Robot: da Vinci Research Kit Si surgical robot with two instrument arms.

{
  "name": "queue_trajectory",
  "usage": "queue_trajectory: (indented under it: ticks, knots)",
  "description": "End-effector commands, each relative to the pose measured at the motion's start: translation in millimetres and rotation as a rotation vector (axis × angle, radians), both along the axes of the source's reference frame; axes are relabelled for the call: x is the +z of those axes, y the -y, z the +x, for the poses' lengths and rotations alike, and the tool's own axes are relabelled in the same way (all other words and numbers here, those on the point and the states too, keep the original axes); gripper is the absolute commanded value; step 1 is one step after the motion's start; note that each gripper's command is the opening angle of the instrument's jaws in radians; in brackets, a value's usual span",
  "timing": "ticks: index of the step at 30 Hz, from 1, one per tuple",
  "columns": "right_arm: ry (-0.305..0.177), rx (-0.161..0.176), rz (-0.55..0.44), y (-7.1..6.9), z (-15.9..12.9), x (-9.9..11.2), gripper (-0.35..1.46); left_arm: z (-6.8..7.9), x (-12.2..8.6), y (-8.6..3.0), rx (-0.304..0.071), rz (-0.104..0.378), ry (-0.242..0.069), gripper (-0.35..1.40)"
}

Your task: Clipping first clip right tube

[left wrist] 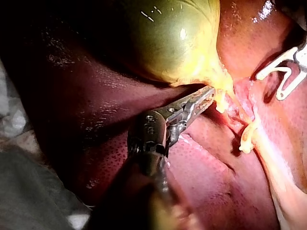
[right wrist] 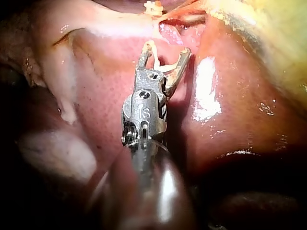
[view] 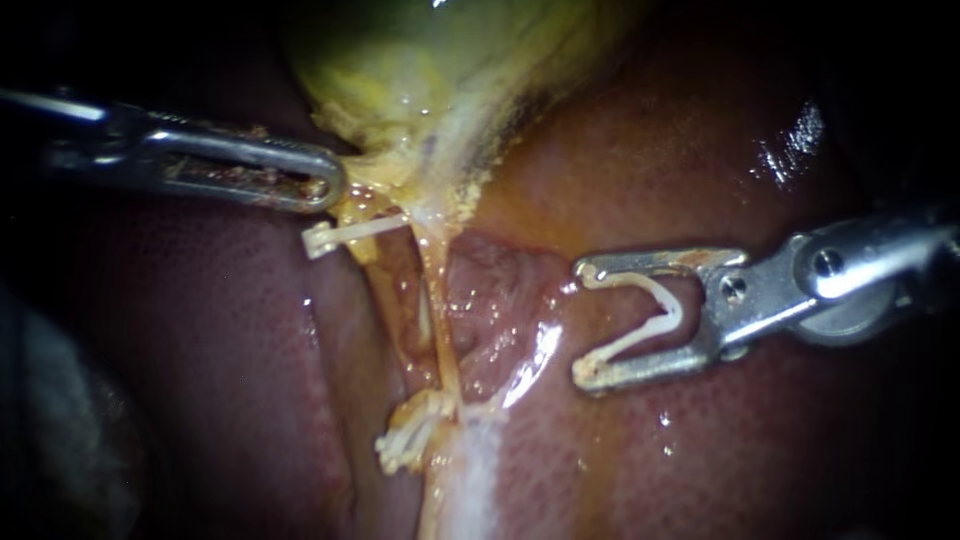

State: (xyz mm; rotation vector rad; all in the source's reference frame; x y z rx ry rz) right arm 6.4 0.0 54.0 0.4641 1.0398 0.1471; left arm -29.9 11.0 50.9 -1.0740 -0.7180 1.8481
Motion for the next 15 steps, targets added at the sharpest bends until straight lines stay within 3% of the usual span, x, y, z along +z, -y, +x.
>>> queue_trajectory:
  ticks: [1, 8, 15]
  knots:
    - [-0.012, 0.016, 0.028, 0.3, 0.6, 0.3, 0.48, -0.2, 0.2, 0.1, -0.002, -0.003, -0.001, -0.35]
    - [-0.017, 0.083, 0.172, 2.2, 5.0, 2.8, 0.49, -0.6, 0.1, 0.5, -0.007, -0.006, -0.005, -0.35]
    - [-0.075, 0.133, 0.296, 2.7, 8.9, 4.4, 0.49, -0.7, 0.0, 0.6, -0.007, -0.005, -0.004, -0.35]
